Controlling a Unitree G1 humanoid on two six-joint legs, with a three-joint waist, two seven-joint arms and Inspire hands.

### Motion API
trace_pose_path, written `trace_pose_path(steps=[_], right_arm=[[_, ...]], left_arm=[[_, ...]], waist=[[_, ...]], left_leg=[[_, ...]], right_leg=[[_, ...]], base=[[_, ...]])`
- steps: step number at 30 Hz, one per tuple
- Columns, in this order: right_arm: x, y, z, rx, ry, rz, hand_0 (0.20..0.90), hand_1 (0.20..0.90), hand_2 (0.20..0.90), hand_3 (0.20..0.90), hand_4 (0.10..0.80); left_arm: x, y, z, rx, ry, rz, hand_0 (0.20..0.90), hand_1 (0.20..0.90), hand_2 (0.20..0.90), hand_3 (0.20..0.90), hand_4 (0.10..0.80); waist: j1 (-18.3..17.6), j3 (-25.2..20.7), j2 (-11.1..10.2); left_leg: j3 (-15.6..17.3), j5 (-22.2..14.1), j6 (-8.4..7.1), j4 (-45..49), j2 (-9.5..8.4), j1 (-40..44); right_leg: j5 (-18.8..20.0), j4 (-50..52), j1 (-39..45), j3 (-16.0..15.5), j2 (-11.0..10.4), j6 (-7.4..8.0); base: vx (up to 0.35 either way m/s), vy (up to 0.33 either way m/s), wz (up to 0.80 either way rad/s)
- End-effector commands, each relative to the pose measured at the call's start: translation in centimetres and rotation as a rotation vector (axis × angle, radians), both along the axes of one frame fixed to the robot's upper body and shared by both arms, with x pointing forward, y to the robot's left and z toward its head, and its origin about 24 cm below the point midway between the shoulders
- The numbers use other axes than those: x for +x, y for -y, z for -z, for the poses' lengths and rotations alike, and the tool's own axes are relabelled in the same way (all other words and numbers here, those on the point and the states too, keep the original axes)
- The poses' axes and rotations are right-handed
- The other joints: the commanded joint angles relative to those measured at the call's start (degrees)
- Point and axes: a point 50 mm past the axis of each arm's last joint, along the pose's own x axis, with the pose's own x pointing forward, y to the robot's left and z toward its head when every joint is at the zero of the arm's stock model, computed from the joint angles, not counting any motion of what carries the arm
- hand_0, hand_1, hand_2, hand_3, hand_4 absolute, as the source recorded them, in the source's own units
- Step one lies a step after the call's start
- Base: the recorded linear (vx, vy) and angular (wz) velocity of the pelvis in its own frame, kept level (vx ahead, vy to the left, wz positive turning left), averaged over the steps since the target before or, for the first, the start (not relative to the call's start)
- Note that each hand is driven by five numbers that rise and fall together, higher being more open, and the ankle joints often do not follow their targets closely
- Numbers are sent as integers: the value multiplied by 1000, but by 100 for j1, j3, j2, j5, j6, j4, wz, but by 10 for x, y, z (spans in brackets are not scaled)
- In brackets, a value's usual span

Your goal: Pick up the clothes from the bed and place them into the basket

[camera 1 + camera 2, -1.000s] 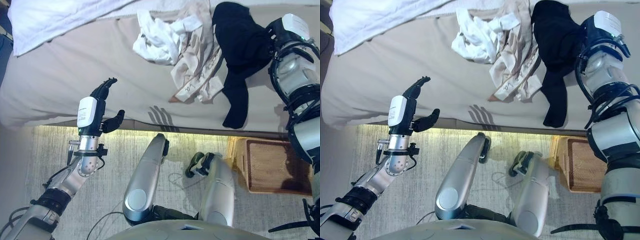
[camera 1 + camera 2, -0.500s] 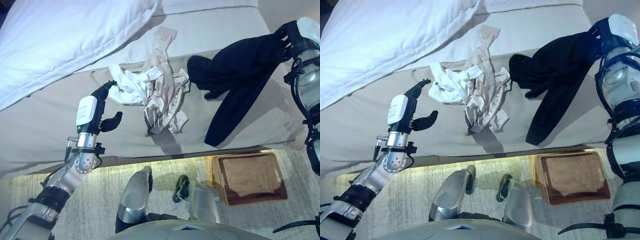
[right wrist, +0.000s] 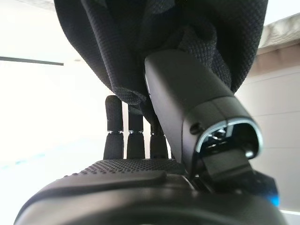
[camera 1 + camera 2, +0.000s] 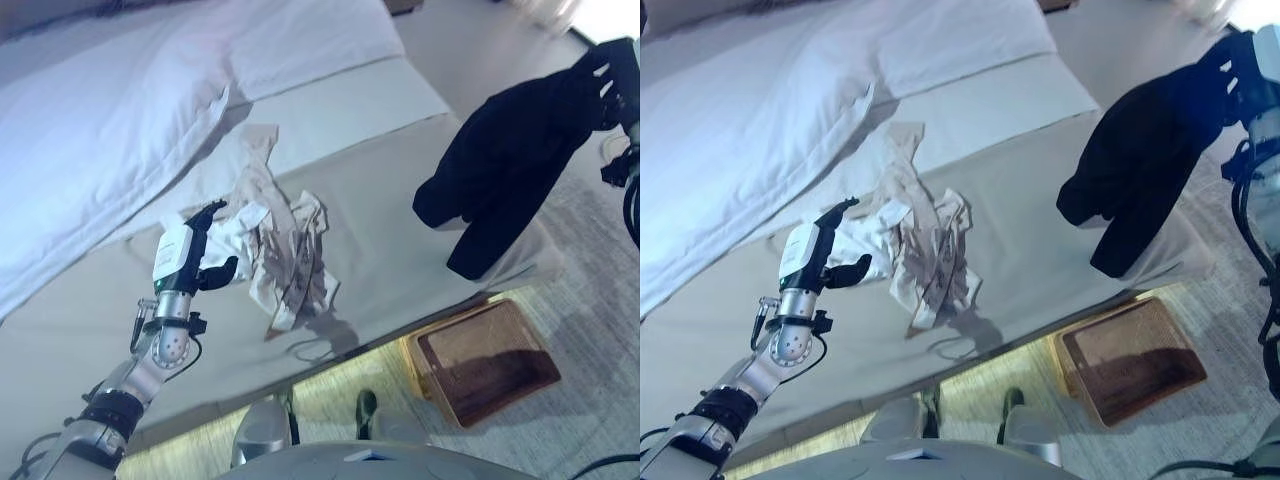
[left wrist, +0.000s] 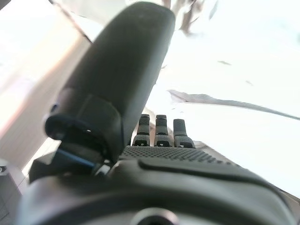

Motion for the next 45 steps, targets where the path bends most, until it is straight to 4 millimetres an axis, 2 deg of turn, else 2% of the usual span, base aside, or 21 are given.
trace_pose_path(steps=[1,7,11,16,22,32,37,41,45], right_arm=[[-28,8,-57,-42,269,26,300,300,300,200,100],[-48,13,-56,-72,286,52,300,300,300,200,100],[-61,23,-40,-53,229,72,300,300,300,200,100],[-69,32,-22,-41,133,90,300,300,300,200,100],[-74,44,14,30,5,115,300,300,300,200,100],[-75,64,65,195,-153,181,300,300,300,200,100],[-71,67,79,263,-184,198,300,300,300,200,100],[-65,66,98,310,-232,227,300,300,300,200,100],[-62,65,106,319,-253,243,300,300,300,200,100]], left_arm=[[-2,-4,-5,-4,88,9,900,900,900,900,800],[-5,-5,0,1,83,6,900,900,900,900,800],[-1,-4,-1,7,89,8,900,900,900,900,800],[2,0,0,7,88,17,900,900,900,900,800],[3,2,0,9,83,23,900,900,900,900,800],[6,4,0,11,67,35,900,900,900,900,800],[7,5,-1,5,62,48,900,900,900,900,800],[11,9,-2,-4,61,62,900,900,900,900,800],[13,10,-3,-2,55,65,900,900,900,900,800]], waist=[[-134,-1147,-217],[-477,-1203,-224],[-755,-1233,-199],[-932,-1270,-191],[-1067,-1285,-168],[-1005,-1255,-139],[-975,-1261,-104],[-917,-1256,-65],[-898,-1239,-41]], left_leg=[[143,-699,-257,264,89,188],[294,-798,-228,345,119,224],[378,-843,-215,320,135,228],[540,-878,-215,257,156,310],[665,-921,-204,315,170,292],[687,-1003,-213,486,191,247],[662,-1012,-223,492,188,267],[644,-1039,-228,539,190,286],[639,-1053,-233,584,199,271]], right_leg=[[107,-11,-351,98,61,296],[101,32,-460,420,175,290],[141,21,-572,642,252,319],[261,-115,-598,811,279,367],[303,-96,-683,940,301,382],[298,-73,-697,849,275,334],[287,-61,-680,805,265,326],[271,-47,-648,740,235,311],[251,-1,-662,697,221,300]], base=[[-10,5,-33],[-7,7,-27],[-27,4,-19],[15,-4,-33],[23,-40,-21],[9,-26,-5],[9,-13,2],[14,-16,3],[1,-23,7]])
